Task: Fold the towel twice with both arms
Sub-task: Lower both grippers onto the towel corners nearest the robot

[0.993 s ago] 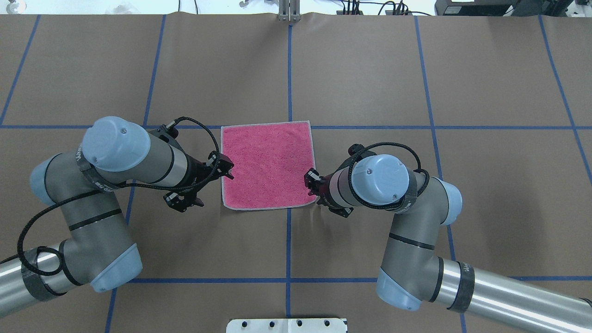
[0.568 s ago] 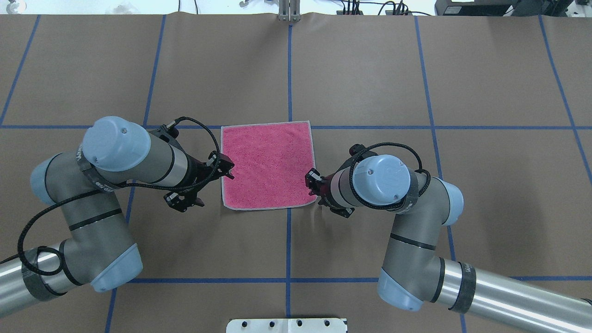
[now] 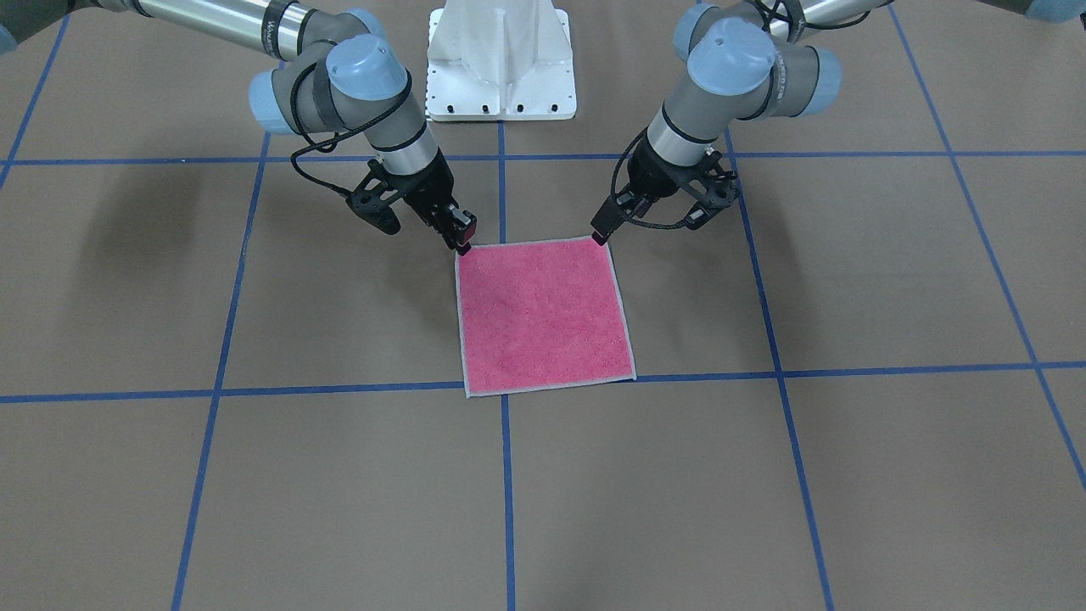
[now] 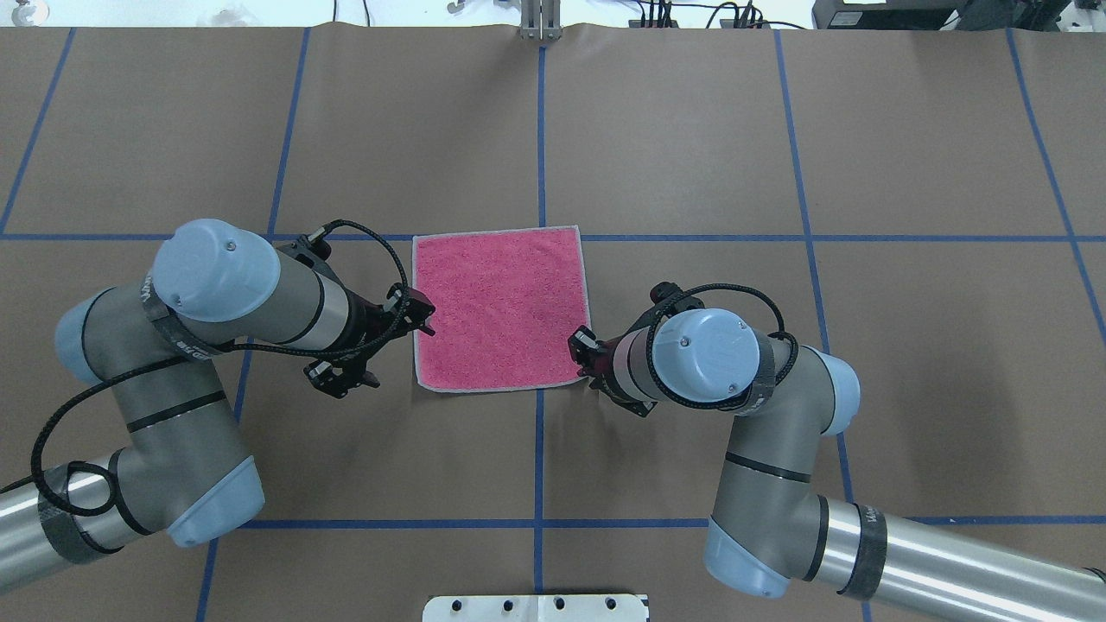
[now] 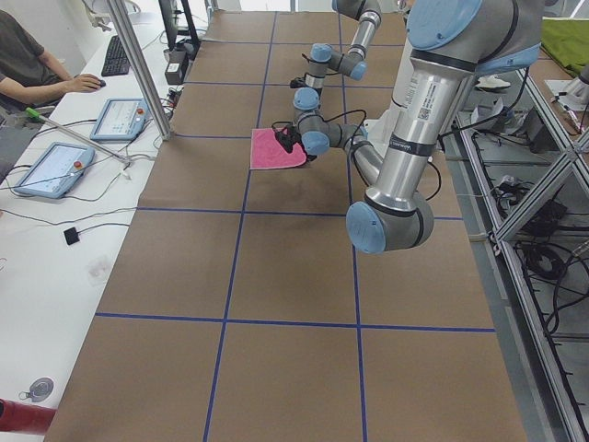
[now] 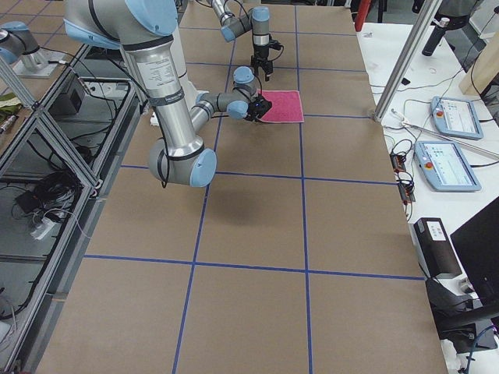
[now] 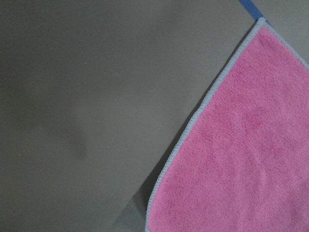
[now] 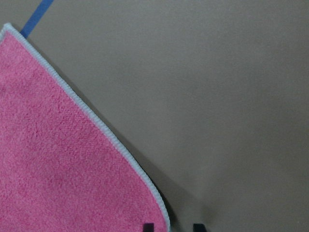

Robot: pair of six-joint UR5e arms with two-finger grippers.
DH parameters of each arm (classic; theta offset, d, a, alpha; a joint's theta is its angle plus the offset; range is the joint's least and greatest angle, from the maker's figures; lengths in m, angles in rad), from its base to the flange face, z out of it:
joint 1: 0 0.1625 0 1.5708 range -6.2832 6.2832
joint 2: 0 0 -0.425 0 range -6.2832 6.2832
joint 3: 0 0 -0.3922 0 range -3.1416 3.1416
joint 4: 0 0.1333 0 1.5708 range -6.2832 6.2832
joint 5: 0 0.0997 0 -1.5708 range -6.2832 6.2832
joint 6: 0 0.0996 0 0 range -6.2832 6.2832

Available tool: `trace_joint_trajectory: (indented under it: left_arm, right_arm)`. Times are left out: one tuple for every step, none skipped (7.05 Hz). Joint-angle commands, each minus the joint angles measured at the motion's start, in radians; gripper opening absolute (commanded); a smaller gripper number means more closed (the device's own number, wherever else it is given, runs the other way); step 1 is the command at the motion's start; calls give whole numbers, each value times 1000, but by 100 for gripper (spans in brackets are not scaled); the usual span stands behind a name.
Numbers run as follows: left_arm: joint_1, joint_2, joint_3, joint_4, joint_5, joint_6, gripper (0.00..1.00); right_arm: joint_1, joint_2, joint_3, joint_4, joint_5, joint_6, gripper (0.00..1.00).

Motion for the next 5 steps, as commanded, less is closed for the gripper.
trace_joint_trajectory:
  left_arm:
    - [0,-2,-2,0,0,-1,99]
    - [2,-3,0,-2,3,-9,99]
    - [37,-5,1,-2,6,-39,99]
    - [64,-6,13,-2,17,-49,97]
    - [69,-8,29,-2,49,-49,91]
  right_arm:
    - [4,-16,4,4,-1,-7,0]
    - [4,-14,16,4,1,-6,0]
    - [7,-16,44,-1,4,-5,0]
    - [9,-17,53,-2,4,-5,0]
    - [9,-17,53,-2,6,-5,0]
